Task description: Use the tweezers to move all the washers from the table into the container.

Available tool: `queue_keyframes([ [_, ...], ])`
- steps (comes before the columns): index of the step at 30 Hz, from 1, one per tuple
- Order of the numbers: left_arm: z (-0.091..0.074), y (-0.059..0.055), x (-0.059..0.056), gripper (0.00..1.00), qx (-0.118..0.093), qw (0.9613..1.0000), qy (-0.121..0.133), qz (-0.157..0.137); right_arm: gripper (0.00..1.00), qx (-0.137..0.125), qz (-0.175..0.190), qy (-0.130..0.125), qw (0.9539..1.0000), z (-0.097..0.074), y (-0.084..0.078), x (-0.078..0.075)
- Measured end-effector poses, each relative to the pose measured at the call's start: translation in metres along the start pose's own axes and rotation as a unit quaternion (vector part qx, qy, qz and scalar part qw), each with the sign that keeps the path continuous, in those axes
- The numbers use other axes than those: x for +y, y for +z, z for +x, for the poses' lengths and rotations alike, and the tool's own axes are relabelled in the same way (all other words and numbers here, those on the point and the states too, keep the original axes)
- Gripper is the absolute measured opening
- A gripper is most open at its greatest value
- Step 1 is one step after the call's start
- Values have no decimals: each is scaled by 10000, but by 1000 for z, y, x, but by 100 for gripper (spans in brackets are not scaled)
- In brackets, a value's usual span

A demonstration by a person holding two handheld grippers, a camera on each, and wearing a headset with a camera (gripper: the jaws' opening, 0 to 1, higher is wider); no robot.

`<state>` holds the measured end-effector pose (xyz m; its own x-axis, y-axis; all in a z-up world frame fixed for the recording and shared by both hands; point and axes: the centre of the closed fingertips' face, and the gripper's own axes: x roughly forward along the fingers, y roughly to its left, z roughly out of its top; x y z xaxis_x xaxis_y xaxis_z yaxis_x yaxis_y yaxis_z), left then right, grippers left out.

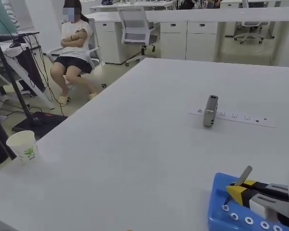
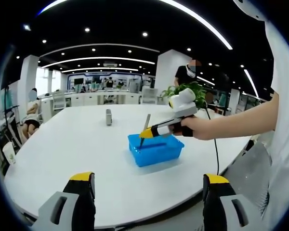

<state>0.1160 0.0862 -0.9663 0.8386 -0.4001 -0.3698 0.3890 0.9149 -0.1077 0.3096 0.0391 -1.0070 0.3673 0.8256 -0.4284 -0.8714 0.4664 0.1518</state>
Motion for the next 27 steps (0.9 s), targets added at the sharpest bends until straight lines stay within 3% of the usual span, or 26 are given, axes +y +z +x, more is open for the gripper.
queue_keyframes([
  [12, 1, -2, -2, 93, 89, 9999, -53, 8, 4, -477, -59, -52, 9988, -40, 25, 23],
  [19, 2, -4, -2, 92, 140, 9999, -71, -63, 4, -566, -37, -97, 9983, -63, 24, 31],
  [22, 2, -3, -3, 94, 162, 9998, 35, 106, 4, -626, -3, -119, 9980, -72, 24, 34],
  [27, 2, -2, -9, 85, 128, 9997, -179, 112, 4, -642, 26, -180, 9978, -88, 17, 41],
])
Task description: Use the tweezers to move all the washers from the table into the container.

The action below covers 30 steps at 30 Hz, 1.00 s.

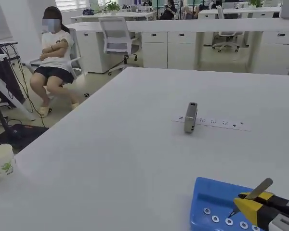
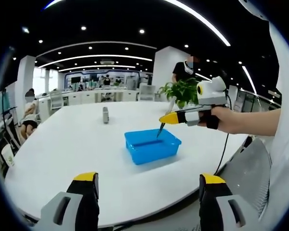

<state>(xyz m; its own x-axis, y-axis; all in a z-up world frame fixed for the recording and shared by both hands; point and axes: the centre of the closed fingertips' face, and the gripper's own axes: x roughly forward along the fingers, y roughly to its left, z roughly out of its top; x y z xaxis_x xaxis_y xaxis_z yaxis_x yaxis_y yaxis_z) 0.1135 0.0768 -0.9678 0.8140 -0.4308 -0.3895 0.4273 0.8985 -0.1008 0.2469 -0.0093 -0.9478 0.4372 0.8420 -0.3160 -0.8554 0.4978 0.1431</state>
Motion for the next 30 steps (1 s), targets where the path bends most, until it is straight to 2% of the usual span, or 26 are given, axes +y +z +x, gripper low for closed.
queue_keyframes([
  [1, 0, 2, -2, 84, -38, 9999, -69, 128, 4, 6, 5, -6, 10000, -2, -1, 1],
  [2, 0, 2, -4, 83, 28, 9996, -90, 268, 4, 12, 6, -7, 10000, -5, -2, 3],
  [5, 3, 2, -6, 80, 106, 9990, -148, 402, 4, 89, -68, 43, 9999, -13, -9, 11],
  [6, 3, 2, -6, 79, 109, 9991, -171, 382, 4, 111, -75, 61, 9999, -15, -10, 13],
  [9, 4, 9, -7, 75, 39, 9994, -326, 62, 4, 149, -76, 124, 9998, -22, -14, 18],
  [11, 4, 17, -7, 67, -99, 9988, -448, -143, 4, 140, -51, 192, 9997, -26, -16, 23],
  [13, 4, 21, -7, 58, -39, 9981, -611, -109, 4, 140, -57, 263, 9995, -30, -17, 27],
  [14, 6, 21, -11, 53, 79, 9970, -764, 37, 4, 152, -81, 303, 9994, -32, -18, 29],
  [16, 9, 23, -14, 48, 179, 9957, -899, 159, 4, 159, -104, 416, 9990, -35, -19, 35],
  [18, 13, 30, -22, 46, 127, 9934, -1133, 157, 4, 175, -105, 512, 9985, -37, -20, 39],
  [20, 15, 36, -28, 43, 82, 9912, -1321, 59, 4, 237, -145, 612, 9977, -39, -22, 43],
  [21, 17, 41, -35, 42, 28, 9888, -1490, -49, 4, 254, -163, 657, 9974, -41, -24, 43],
  [27, 26, 58, -43, 36, -119, 9850, -1712, -189, 3, 319, -161, 925, 9951, -48, -29, 54],
  [30, 30, 64, -46, 33, -131, 9826, -1852, -33, 3, 335, -167, 1101, 9932, -51, -30, 60],
])
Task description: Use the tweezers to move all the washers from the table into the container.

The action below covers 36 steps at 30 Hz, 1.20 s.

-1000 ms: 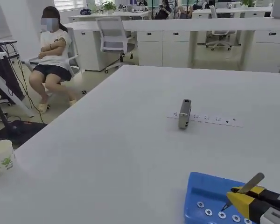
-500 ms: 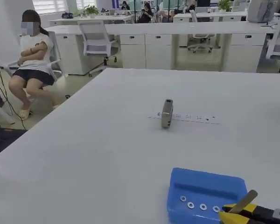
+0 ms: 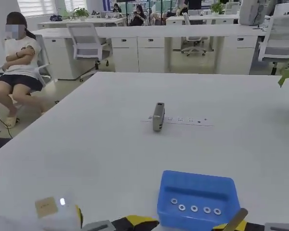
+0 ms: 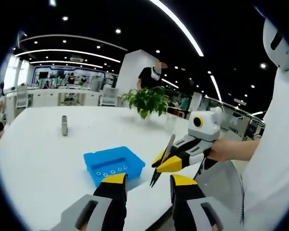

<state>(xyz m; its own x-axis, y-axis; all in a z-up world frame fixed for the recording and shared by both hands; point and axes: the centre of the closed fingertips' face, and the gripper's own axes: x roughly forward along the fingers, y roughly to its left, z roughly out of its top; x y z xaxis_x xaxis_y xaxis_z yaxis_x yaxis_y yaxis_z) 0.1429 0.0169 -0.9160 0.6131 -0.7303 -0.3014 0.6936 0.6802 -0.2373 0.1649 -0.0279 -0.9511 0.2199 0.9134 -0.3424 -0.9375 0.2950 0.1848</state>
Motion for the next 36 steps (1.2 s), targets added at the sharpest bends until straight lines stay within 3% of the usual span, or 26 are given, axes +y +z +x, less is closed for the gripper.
queue_keyframes([
  [2, 2, 3, 0, 31, 88, 9997, -66, 227, 3, -8, 6, 100, 9999, -1, 1, 3],
  [8, 8, 19, 0, 31, 112, 9988, -270, 402, 3, 34, -157, 337, 9993, -2, 3, 11],
  [16, 19, 26, -17, 21, 345, 9942, -753, 688, 3, 132, -384, 404, 9984, -4, 0, 21],
  [24, 31, 27, -34, 17, 595, 9868, -1240, 855, 3, 320, -631, 421, 9966, -6, -5, 26],
  [31, 38, 24, -50, 15, 917, 9752, -1670, 1127, 3, 601, -994, 445, 9922, -4, -11, 30],
  [36, 41, 21, -55, 13, 1037, 9699, -1814, 1249, 3, 818, -1255, 483, 9875, -1, -16, 33],
])
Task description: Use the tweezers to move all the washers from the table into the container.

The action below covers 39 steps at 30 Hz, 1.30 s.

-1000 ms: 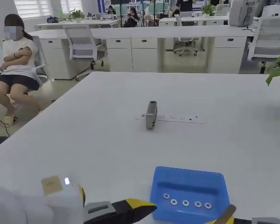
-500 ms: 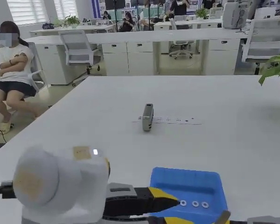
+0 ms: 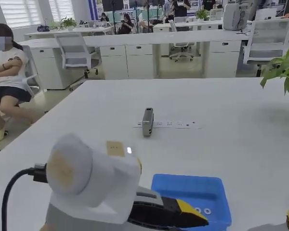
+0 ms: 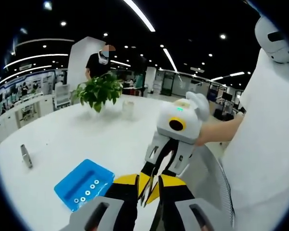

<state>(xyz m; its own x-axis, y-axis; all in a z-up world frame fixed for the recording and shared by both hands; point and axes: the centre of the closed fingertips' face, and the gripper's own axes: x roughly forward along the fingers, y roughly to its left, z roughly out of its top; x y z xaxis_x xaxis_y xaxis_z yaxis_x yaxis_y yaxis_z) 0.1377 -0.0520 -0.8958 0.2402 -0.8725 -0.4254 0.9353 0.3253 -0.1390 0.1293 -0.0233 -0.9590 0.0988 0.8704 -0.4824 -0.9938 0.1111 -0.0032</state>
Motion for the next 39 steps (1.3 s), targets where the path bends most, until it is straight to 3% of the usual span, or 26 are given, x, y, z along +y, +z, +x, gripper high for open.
queue_keyframes([
  [7, 4, -5, -5, 8, 176, 9996, -138, 158, 3, 271, -254, 28, 9993, 4, -7, 2],
  [12, 4, -7, -6, 0, 241, 9993, -183, 235, 3, 324, -282, 22, 9991, 4, -9, 0],
  [23, 6, -19, -3, 0, 579, 9965, -252, 547, 3, 499, -342, 32, 9982, 8, -20, -4],
  [28, 8, -27, 2, 0, 852, 9932, -229, 761, 3, 618, -396, 58, 9973, 13, -26, -7],
  [33, 10, -44, 11, 0, 1293, 9864, -161, 1004, 3, 873, -506, 55, 9949, 19, -39, -12],
  [39, 12, -64, 21, 0, 1691, 9806, -104, 982, 3, 1204, -713, 32, 9902, 24, -53, -17],
])
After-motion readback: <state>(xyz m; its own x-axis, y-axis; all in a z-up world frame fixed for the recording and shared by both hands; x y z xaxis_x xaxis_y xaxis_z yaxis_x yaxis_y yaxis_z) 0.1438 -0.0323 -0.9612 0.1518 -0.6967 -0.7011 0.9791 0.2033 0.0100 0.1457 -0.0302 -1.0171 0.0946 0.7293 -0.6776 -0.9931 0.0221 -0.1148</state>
